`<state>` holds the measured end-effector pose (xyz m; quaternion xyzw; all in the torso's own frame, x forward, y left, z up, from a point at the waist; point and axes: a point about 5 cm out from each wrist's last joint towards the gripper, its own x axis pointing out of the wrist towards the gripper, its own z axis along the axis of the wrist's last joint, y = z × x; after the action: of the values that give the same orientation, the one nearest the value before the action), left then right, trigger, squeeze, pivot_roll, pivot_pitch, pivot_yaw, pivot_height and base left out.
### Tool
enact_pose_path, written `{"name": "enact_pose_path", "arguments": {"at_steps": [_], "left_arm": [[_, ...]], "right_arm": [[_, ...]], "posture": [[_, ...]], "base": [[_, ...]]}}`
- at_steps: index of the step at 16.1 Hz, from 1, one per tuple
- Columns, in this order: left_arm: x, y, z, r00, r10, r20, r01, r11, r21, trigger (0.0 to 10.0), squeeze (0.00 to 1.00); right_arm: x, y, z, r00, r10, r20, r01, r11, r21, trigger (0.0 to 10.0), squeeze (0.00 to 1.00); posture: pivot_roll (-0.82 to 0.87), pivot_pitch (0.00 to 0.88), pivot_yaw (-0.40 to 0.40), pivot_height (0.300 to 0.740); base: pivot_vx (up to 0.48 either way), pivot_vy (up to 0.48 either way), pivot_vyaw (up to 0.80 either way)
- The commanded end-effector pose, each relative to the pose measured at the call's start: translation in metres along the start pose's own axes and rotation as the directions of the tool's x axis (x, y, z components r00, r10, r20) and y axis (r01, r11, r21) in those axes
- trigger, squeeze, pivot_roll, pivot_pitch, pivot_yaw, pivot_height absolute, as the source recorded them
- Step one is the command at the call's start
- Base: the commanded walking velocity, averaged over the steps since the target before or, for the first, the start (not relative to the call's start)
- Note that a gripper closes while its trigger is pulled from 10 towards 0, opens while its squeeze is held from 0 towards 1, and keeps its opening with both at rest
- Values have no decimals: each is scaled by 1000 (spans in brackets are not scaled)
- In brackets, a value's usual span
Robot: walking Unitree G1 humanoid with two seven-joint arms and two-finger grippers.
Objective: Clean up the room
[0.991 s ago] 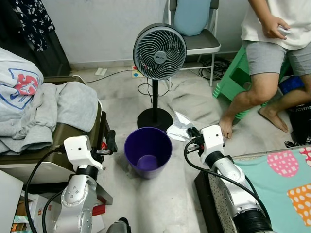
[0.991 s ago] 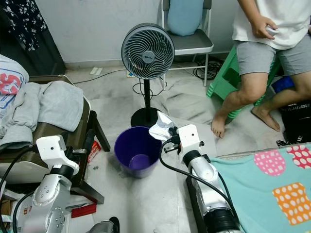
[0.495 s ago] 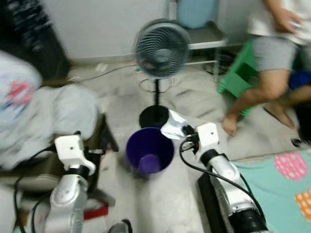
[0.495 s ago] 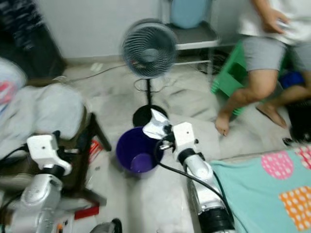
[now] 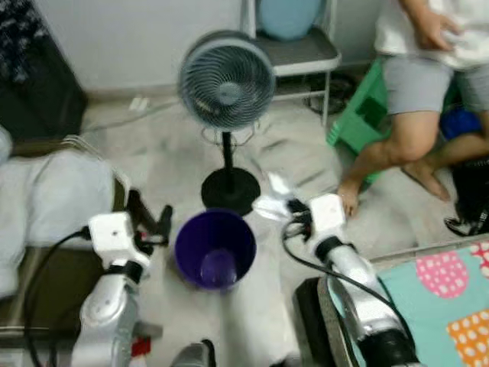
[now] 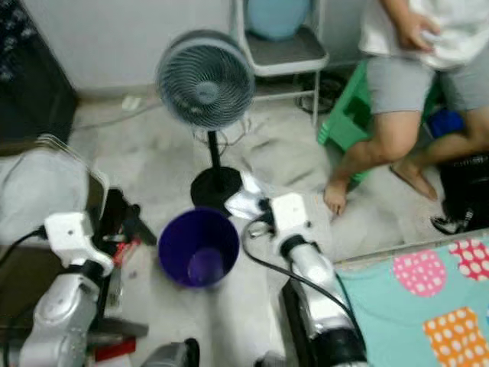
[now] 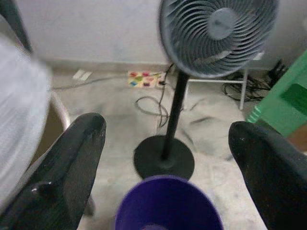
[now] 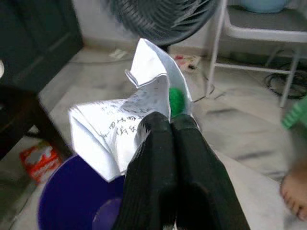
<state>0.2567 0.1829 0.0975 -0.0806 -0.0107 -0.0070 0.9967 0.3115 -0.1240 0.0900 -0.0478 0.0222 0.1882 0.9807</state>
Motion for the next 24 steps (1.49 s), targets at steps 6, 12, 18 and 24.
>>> {"name": "enact_pose_path", "arguments": {"at_steps": [6,12,18,24], "left_arm": [[-1,-4,-3,1000,-17,-25,17,1000,11,10000,0],[-1,-4,-4,999,-10,-30,11,1000,14,10000,0],[-1,-9,-3,999,-42,-20,42,999,-10,10000,0],[-1,-10,-3,999,-45,-17,45,999,-17,10000,0]], "right_arm": [[-7,-6,-6,1000,-14,-19,14,1000,3,10000,0],[-6,-7,-6,1000,-17,-17,17,1000,3,10000,0],[-7,-10,-6,999,-37,-21,37,999,5,10000,0],[-6,-10,-5,999,-36,-24,37,999,4,10000,0]], "posture": [[94,208,19,740],[90,208,20,740],[81,212,18,740],[83,214,16,740]], "base": [[0,0,533],[0,0,463],[0,0,0],[284,0,0]]}}
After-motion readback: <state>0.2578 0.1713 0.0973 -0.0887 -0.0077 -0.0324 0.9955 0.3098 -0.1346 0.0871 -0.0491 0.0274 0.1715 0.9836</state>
